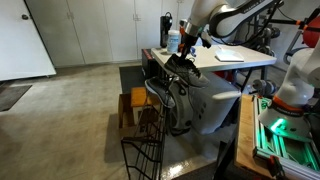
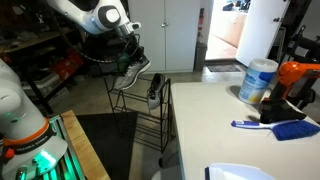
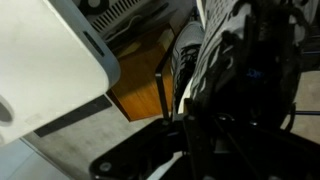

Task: Remove the shoe from the table and put it on the top rack of the shoe rack next to the shoe on the shoe rack

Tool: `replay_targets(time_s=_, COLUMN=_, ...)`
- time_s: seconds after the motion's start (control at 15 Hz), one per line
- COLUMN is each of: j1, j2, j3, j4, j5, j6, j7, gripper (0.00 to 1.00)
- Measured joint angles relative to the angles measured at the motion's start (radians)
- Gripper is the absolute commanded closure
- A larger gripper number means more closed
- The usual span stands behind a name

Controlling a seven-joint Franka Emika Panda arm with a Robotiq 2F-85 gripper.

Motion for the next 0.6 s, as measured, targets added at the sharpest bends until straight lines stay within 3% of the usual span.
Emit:
replay_targets(time_s=0.2, j1=0.007, j2=0.041, j3=0.0, j4=-0.048, j5=0.003, j6=0.148, j7=-0.108, gripper=0.94)
replay_targets(time_s=0.6, j1=0.007, j2=0.057, j3=-0.002, j4=-0.049, j5=0.003, j6=0.166, j7=-0.14, gripper=0.95)
